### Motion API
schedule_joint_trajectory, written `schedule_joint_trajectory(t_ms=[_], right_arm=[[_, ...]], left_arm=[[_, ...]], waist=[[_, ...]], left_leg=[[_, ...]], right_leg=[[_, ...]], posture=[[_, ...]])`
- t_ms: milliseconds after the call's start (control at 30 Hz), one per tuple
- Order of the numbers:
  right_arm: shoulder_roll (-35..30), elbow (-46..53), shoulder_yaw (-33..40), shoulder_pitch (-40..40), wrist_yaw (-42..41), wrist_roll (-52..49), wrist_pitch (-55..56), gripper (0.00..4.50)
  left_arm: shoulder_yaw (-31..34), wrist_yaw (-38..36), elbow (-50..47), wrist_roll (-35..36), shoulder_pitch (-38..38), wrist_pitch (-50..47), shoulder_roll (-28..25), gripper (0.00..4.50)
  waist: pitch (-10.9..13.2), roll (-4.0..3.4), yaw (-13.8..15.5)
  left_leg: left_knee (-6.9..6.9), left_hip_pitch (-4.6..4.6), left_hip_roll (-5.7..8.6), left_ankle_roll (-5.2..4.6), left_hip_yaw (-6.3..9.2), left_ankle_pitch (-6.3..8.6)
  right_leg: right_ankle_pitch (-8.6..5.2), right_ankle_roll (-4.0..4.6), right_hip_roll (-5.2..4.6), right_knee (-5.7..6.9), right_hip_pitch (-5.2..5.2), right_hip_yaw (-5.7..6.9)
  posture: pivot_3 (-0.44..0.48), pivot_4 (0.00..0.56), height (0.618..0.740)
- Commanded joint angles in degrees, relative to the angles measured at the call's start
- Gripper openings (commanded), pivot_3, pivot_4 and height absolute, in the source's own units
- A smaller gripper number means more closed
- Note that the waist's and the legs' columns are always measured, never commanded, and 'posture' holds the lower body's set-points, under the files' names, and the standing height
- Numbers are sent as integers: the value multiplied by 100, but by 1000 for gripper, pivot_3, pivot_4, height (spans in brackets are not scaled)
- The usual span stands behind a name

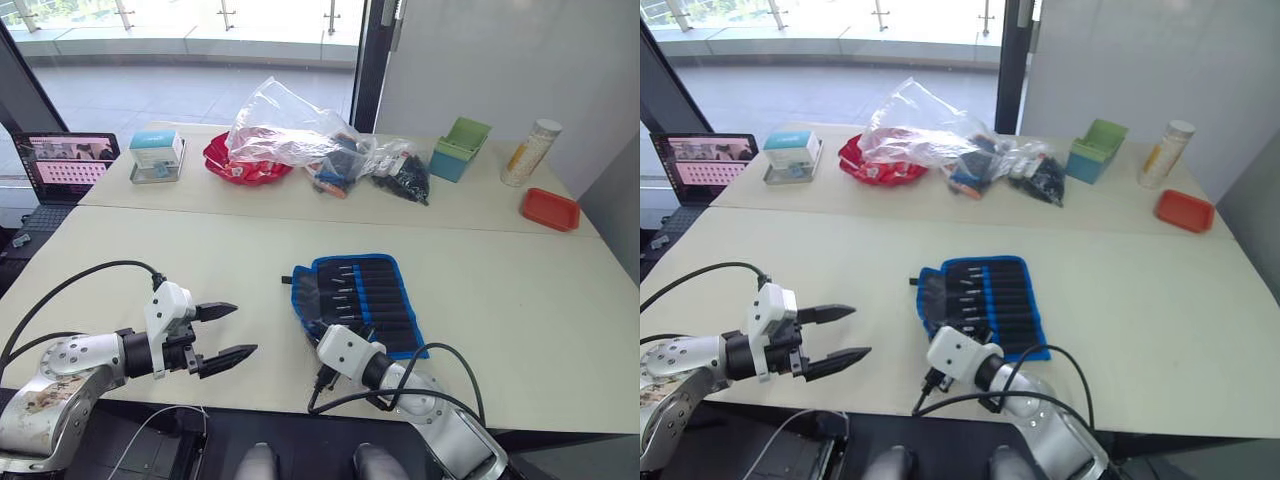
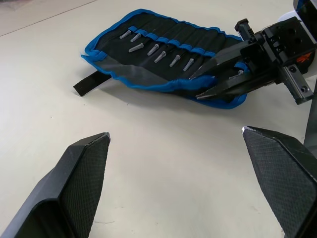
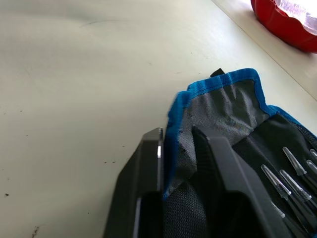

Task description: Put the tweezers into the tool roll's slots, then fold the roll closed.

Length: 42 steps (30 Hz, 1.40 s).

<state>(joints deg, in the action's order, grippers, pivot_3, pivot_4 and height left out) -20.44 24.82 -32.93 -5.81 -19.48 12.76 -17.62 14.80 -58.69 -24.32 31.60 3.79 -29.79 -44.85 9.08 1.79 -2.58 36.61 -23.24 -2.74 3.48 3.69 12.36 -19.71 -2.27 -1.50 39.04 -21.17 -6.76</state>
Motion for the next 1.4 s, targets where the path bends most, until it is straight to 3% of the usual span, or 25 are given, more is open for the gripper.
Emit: schedule_joint_trajectory(t_ms=[33,267,367,533,700,833,1133,1300,1400], right_arm=[[-86,46,35,-7,-188,94,393,65],[-593,-74,47,-49,-1002,-161,1484,65],[-1462,-201,138,-96,-1892,-431,2702,65],[-2105,-569,549,-166,-2537,-889,3596,65],[-2318,-856,960,-298,-2794,-1047,3907,65],[-2329,-843,1141,-211,-2852,-998,3929,65],[-2296,-496,1445,101,-2730,-816,3632,65],[-2228,-356,1532,263,-2633,-658,3489,0],[-2178,-318,1549,287,-2612,-606,3446,0]], left_arm=[[-35,38,-43,7,-99,36,-89,4500],[-186,17,217,-87,-269,103,-145,4500],[-462,-647,991,-252,-722,619,-289,4500],[-1325,-1939,2576,-1054,-1862,2380,-336,4500],[-2120,-3001,4547,-1623,-3462,4003,274,4500],[-2584,-3347,6235,-2082,-4589,5186,979,4500],[-2949,-3381,8214,-2542,-5591,6286,1866,4500],[-3089,-3381,8522,-2480,-5774,6382,1977,3088],[-3214,-3381,8588,-2523,-5798,6436,1934,1972]], waist=[[0,0,-1],[0,0,2],[7,-4,18],[12,-7,19],[20,-7,61],[20,-6,85],[22,-4,8],[22,-3,17],[22,-3,15]], left_leg=[[0,0,0,0,0,0],[0,0,1,0,0,0],[2,1,3,0,-2,0],[6,2,3,-1,-4,0],[23,-5,6,-2,-4,-1],[29,-6,11,-6,-2,2],[36,-9,16,-13,2,4],[39,-10,20,-13,6,4],[40,-10,21,-13,7,3]], right_leg=[[0,0,0,1,0,0],[0,0,0,1,1,1],[0,0,-1,-1,4,1],[0,0,0,-2,8,3],[1,1,2,1,9,5],[2,1,0,9,9,4],[2,0,1,22,7,0],[2,0,0,26,7,1],[2,0,0,28,8,0]], posture=[[0,150,723],[0,150,723],[0,150,723],[0,150,723],[0,150,723],[0,150,723],[0,150,723],[0,150,723],[0,150,723]])
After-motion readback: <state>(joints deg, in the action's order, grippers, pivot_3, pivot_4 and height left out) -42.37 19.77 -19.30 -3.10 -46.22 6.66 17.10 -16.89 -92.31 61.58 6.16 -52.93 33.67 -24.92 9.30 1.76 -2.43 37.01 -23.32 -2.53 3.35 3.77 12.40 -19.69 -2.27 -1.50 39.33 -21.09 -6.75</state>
